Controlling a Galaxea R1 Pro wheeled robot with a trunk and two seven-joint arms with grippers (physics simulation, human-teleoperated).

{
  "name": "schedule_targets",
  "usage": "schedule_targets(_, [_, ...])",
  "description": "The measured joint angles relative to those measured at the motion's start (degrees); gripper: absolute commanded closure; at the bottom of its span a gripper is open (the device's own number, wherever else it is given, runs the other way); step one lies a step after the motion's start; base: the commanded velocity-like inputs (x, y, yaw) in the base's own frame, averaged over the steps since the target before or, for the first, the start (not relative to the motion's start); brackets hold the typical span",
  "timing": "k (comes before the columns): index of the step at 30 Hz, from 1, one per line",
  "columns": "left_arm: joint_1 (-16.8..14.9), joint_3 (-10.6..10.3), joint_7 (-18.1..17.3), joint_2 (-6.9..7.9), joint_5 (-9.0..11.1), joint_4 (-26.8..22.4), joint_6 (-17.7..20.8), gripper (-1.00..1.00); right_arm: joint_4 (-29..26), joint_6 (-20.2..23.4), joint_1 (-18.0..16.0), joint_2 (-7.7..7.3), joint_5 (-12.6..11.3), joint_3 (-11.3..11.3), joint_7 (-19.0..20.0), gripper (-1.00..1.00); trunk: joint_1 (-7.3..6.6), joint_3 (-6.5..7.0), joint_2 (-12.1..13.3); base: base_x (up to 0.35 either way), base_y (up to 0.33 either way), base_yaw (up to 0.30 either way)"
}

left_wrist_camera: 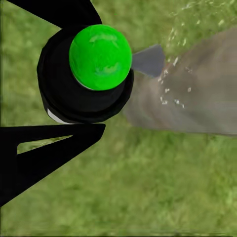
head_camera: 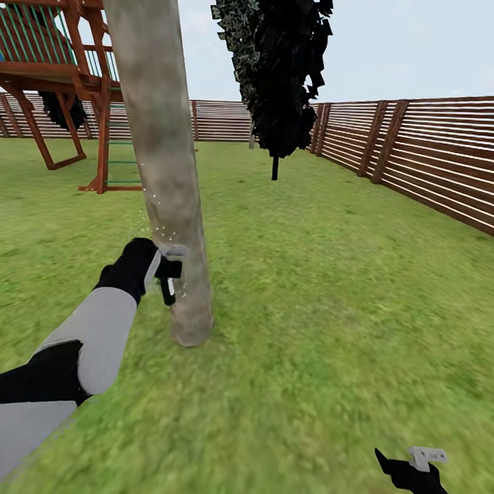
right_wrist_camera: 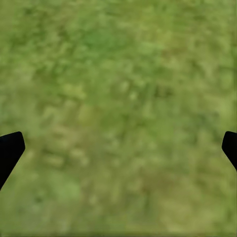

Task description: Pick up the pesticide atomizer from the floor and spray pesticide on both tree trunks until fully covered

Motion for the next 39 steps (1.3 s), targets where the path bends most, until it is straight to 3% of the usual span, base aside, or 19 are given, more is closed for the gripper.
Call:
schedule_targets(4, [-0.65, -0.42, -5.16, 0.11, -0.04, 0.78, 1.40, 1.00, -0.01, 0.00, 0.00, 0.01, 0.01, 0.02, 0.02, -1.00, 0.01, -0.02, 0.01, 0.000, 0.000, 0.000])
schedule_targets(6, [4.61, -1.20, -9.58, 1.17, -1.38, 0.98, 0.92, 1.00, 0.00, 0.00, 0.00, 0.01, 0.01, 0.08, 0.03, -1.00, 0.02, -0.03, 0.01, 0.000, 0.000, 0.000])
schedule_targets(8, [9.13, -4.57, -10.31, 1.56, -1.40, 1.00, -0.99, 1.00, 0.01, 0.00, 0.00, 0.05, 0.01, 0.09, 0.03, -1.00, 0.01, -0.03, 0.01, 0.000, 0.000, 0.000])
schedule_targets(11, [11.49, -6.17, -10.46, 1.76, -1.56, 0.66, -3.53, 1.00, 0.01, 0.00, 0.00, 0.07, 0.01, 0.09, 0.02, -1.00, 0.01, -0.02, 0.01, 0.000, 0.000, 0.000])
schedule_targets(13, [9.62, -6.17, -10.34, 2.17, -2.03, -0.14, -2.98, 1.00, 0.01, 0.00, 0.00, 0.08, 0.01, 0.09, 0.00, -1.00, 0.01, -0.01, 0.01, 0.000, 0.000, 0.000])
schedule_targets(16, [1.82, -6.26, -10.32, 3.01, -1.43, -0.46, 3.02, 1.00, 0.01, 0.00, 0.00, 0.03, 0.00, 0.05, -0.04, -1.00, 0.00, 0.00, 0.00, 0.000, 0.000, 0.000])
schedule_targets(20, [-4.01, -6.34, -10.32, 3.43, -1.49, -0.44, 5.40, 1.00, 0.01, 0.00, 0.00, 0.00, 0.00, 0.07, -0.06, -1.00, 0.00, 0.00, 0.00, 0.000, 0.000, 0.000])
schedule_targets(24, [-3.53, -6.58, -10.09, 3.64, -1.81, -0.07, 5.69, 1.00, 0.01, 0.00, 0.00, 0.00, 0.01, 0.08, -0.06, -1.00, 0.01, -0.02, 0.01, 0.000, 0.000, 0.000])
schedule_targets(29, [3.97, -6.62, -10.22, 4.30, -2.16, 0.38, 4.83, 1.00, 0.01, 0.00, 0.00, 0.02, 0.01, 0.09, -0.06, -1.00, 0.01, -0.03, 0.01, 0.000, 0.000, 0.000])
schedule_targets(30, [6.63, -6.64, -10.21, 4.21, -1.91, 0.38, 4.54, 1.00, 0.01, 0.00, 0.00, 0.01, -0.01, 0.08, -0.06, -1.00, 0.00, -0.02, 0.00, 0.000, 0.000, 0.000])
schedule_targets(32, [7.98, -6.57, -10.24, 4.26, -2.12, 0.18, 3.85, 1.00, 0.01, 0.00, 0.00, 0.01, 0.01, 0.09, -0.06, -1.00, 0.01, -0.02, 0.01, 0.000, 0.000, 0.000])
schedule_targets(34, [7.65, -6.37, -10.30, 4.44, -2.27, -0.34, 3.94, 1.00, 0.01, 0.00, 0.00, 0.00, 0.01, 0.09, -0.06, -1.00, 0.01, -0.01, 0.01, 0.000, 0.000, 0.000])
schedule_targets(37, [0.88, -6.37, -10.14, 4.43, -2.47, -2.93, 5.63, 1.00, -0.05, 0.00, 0.00, 0.00, 0.00, 0.00, -0.06, -1.00, 0.00, 0.00, 0.00, 0.000, 0.000, 0.000])
schedule_targets(39, [-2.03, -6.39, -10.14, 4.37, -2.50, -3.13, 6.16, 1.00, -0.07, 0.00, 0.00, 0.00, 0.01, 0.00, -0.06, -1.00, 0.00, 0.00, 0.00, 0.000, 0.000, 0.000])
